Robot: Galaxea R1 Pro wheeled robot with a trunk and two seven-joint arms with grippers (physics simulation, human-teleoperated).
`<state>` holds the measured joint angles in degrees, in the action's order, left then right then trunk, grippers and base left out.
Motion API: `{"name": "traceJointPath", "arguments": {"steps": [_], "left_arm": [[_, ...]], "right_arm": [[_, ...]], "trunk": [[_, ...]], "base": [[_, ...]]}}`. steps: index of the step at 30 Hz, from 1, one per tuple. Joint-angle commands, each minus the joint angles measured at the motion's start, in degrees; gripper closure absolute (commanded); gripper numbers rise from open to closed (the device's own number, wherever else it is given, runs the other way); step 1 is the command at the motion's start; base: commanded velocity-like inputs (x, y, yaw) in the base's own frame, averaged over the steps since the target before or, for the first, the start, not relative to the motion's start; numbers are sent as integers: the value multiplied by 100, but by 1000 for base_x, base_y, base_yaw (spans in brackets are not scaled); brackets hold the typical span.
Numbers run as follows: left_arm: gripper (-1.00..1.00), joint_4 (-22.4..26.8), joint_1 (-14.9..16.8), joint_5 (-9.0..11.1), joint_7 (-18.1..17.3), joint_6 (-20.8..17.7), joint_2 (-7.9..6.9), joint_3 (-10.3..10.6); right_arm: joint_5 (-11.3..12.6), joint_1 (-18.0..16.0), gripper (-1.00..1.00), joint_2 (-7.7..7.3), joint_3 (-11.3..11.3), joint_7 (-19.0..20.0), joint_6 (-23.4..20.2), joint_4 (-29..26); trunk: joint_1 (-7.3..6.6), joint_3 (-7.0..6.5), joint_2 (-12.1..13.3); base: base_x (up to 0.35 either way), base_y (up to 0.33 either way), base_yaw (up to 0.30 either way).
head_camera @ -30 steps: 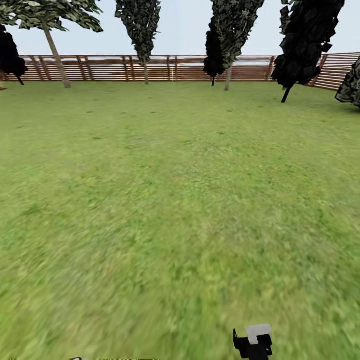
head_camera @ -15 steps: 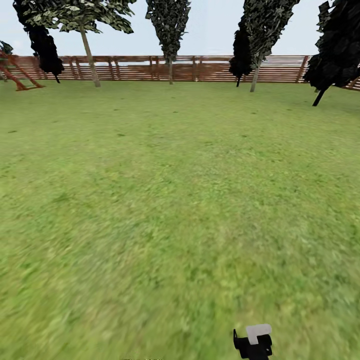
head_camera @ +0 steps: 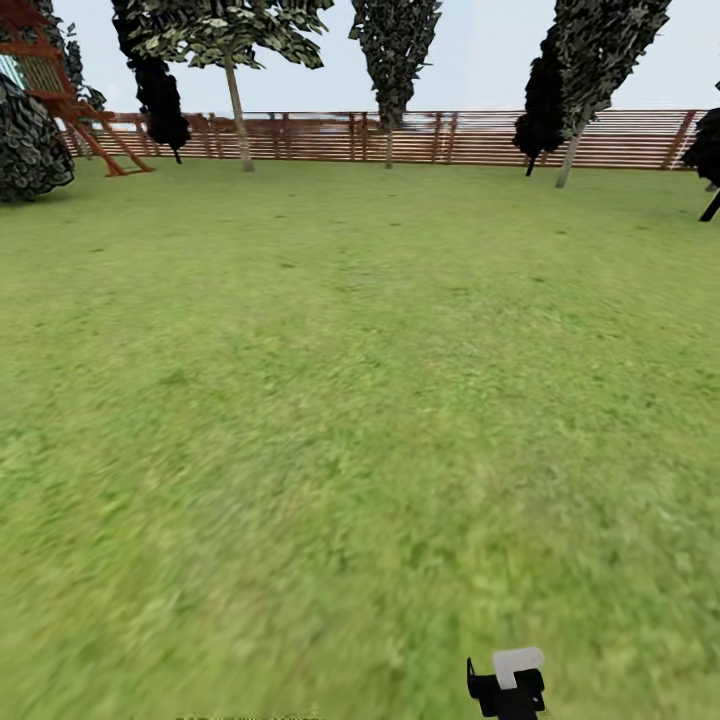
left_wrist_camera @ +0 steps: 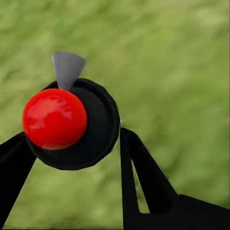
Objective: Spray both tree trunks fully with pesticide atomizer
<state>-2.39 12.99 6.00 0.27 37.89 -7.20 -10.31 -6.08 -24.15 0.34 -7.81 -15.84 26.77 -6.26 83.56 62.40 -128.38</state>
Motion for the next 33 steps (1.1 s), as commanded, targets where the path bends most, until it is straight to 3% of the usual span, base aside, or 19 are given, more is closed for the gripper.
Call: {"name": "traceJointPath", "arguments": {"steps": [1,27,31,33], "left_arm": [[100,-24,11,41,-10,35,0,11],[100,-24,10,40,-33,36,0,11],[100,42,15,9,-71,84,205,55],[100,138,31,5,-63,112,232,48]], "right_arm": [[-60,-2,-100,-1,-19,-60,-5,5],[-60,-2,-100,-3,-19,-60,-5,2],[-60,-2,-100,-7,-19,-60,-5,2],[-60,-2,-100,-7,-19,-58,-5,2]], "trunk": [[-1,4,-2],[-1,4,-2],[-1,4,-2],[-1,4,-2]], "base": [[0,0,279],[0,0,279],[0,0,279],[0,0,278]]}}
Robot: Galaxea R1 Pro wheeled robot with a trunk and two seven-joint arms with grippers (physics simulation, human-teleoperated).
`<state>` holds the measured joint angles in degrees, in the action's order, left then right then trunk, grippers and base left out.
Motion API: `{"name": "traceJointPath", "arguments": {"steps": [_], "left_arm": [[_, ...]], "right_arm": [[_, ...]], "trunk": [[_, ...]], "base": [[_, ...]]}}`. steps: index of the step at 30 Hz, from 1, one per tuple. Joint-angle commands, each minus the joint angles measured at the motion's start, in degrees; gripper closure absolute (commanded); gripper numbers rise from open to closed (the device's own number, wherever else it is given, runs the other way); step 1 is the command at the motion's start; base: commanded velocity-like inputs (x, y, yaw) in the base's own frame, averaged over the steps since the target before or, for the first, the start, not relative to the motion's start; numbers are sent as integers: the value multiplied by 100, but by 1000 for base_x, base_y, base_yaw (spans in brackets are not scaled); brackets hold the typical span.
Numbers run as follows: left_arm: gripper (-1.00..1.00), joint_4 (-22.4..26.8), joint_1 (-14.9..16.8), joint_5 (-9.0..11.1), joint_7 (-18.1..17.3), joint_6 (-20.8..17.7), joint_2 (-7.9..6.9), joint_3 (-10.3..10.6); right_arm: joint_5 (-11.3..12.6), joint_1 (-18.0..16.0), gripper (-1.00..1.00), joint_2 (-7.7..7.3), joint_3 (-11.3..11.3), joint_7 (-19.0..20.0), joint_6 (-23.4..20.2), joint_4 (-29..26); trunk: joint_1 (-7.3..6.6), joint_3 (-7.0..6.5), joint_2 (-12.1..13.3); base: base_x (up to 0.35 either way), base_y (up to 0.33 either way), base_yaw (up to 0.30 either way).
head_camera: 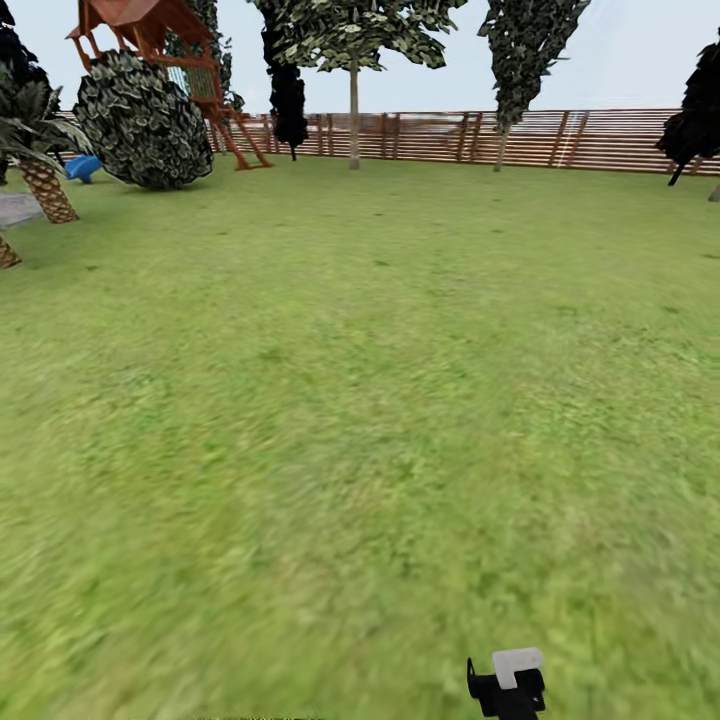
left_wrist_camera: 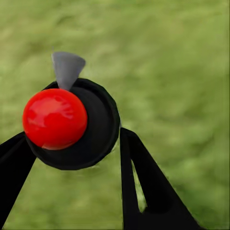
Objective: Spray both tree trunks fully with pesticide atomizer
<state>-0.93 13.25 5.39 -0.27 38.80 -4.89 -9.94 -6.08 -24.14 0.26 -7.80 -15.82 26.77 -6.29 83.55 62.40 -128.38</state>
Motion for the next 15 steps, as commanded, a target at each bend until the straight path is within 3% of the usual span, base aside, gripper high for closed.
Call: {"name": "traceJointPath", "arguments": {"steps": [1,5,8,10,15], "left_arm": [[100,105,7,67,-15,25,7,9],[100,1060,59,60,2,-57,72,13],[100,1177,128,47,10,-232,79,24],[100,1199,174,36,-22,-732,34,39],[100,1201,129,-75,-41,-964,-2,48]], "right_arm": [[-60,-3,-100,0,-19,-58,-5,5],[-52,-3,-100,0,-19,-30,-4,5],[-56,-3,-100,0,-25,-19,-5,3],[-53,-3,-100,0,-27,-18,-5,-2],[-52,-3,-100,0,-28,-25,-5,-1]], "trunk": [[-1,4,-2],[-1,4,-2],[-1,4,-2],[-1,4,-2],[-1,4,-2]], "base": [[0,0,249],[0,0,65],[0,0,7],[0,0,1],[95,0,0]]}}
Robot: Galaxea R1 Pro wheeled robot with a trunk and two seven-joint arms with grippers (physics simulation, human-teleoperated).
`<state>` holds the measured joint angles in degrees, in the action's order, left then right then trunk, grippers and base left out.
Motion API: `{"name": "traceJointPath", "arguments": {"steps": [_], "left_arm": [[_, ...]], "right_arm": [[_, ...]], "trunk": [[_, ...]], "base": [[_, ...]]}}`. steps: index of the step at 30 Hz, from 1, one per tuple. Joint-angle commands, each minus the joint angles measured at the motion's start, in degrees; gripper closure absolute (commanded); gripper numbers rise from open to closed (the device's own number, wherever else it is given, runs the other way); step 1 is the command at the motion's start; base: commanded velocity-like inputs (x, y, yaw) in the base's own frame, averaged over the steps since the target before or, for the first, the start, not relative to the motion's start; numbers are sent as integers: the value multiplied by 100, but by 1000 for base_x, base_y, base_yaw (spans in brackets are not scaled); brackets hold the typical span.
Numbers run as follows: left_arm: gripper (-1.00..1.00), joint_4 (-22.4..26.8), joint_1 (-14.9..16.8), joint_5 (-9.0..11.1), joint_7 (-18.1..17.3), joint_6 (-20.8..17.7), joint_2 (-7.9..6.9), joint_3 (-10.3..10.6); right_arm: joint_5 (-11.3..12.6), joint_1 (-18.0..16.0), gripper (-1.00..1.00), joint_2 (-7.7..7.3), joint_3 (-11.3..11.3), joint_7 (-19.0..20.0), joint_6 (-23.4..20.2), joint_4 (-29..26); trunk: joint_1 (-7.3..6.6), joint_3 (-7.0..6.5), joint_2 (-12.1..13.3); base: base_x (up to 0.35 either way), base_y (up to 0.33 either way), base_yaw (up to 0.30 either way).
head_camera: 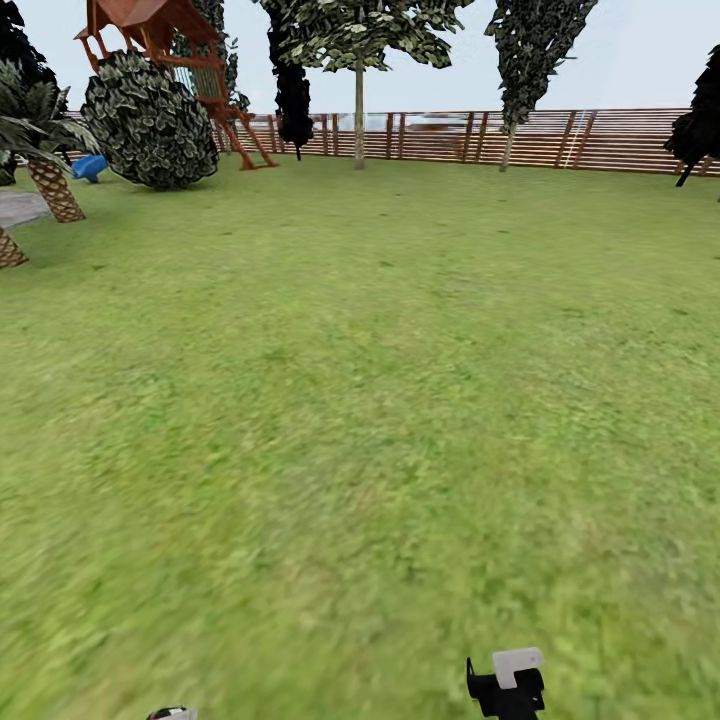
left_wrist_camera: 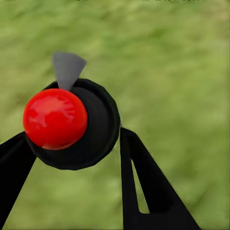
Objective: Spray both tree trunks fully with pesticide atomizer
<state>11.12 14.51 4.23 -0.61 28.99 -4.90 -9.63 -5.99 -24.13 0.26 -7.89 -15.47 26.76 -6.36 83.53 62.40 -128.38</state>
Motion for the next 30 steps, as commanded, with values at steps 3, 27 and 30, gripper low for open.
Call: {"name": "traceJointPath", "arguments": {"steps": [3,27,30], "left_arm": [[100,-18,0,28,22,-5,-3,15],[100,-75,-1,31,-9,-6,-3,14],[100,-75,-1,33,-9,-5,-3,17]], "right_arm": [[-60,-4,-100,1,-14,-65,-4,10],[-68,-4,-100,1,-19,-71,-4,12],[-68,-4,-100,1,-19,-70,-4,12]], "trunk": [[2,4,-1],[2,-74,-1],[2,-74,-1]], "base": [[306,0,0],[338,0,-89],[339,0,0]]}}
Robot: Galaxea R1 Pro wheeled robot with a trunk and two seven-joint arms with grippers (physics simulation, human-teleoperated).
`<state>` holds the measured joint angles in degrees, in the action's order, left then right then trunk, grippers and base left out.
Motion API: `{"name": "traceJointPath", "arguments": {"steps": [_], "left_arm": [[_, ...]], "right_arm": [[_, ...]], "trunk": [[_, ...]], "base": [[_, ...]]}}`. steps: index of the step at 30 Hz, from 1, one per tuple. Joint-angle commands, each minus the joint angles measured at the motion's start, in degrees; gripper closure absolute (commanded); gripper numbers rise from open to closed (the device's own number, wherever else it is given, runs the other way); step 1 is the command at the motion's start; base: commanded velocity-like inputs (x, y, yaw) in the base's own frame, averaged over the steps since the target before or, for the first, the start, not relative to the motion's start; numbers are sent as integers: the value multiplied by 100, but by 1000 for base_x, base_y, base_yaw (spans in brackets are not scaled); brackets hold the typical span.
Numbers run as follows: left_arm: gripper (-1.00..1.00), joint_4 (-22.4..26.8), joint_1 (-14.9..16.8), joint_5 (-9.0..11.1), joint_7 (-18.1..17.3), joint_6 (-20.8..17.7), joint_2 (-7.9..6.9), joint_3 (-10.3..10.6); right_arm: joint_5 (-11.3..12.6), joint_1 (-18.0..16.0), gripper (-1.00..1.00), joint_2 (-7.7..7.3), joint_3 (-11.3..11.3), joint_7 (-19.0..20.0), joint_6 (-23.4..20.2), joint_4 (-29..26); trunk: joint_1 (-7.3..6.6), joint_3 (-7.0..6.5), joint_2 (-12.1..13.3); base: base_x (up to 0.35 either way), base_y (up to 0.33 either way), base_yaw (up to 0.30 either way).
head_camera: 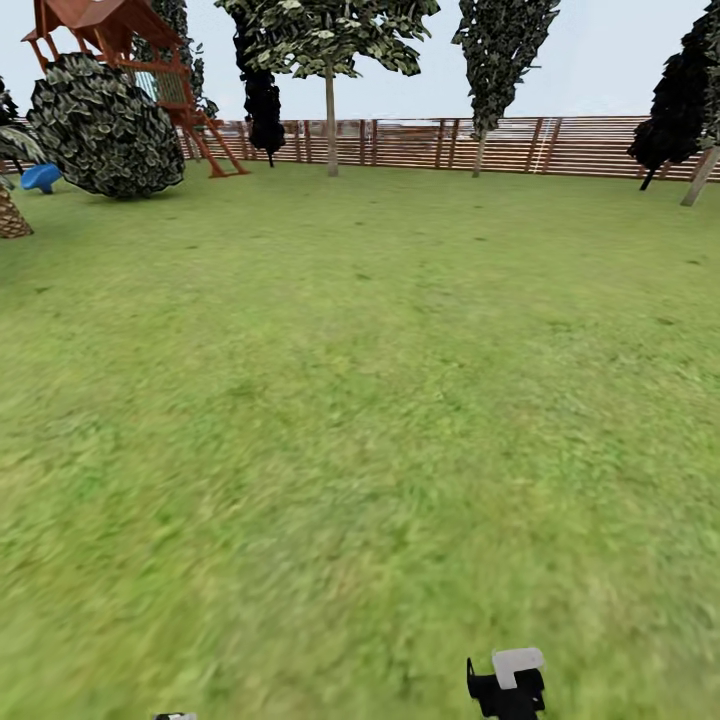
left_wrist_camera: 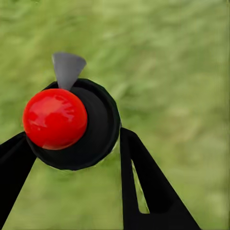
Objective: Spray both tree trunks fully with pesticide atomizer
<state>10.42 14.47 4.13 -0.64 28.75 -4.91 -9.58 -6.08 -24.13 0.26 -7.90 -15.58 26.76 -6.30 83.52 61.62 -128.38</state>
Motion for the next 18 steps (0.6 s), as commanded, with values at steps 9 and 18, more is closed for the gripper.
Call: {"name": "traceJointPath", "arguments": {"steps": [9,18], "left_arm": [[100,-5,3,38,-7,25,-1,17],[100,-5,3,35,-4,34,-1,17]], "right_arm": [[-62,-4,-100,1,-19,-56,-4,6],[-66,-4,-100,1,-19,-59,-4,14]], "trunk": [[3,-2,-1],[3,-75,-1]], "base": [[339,0,0],[339,0,0]]}}
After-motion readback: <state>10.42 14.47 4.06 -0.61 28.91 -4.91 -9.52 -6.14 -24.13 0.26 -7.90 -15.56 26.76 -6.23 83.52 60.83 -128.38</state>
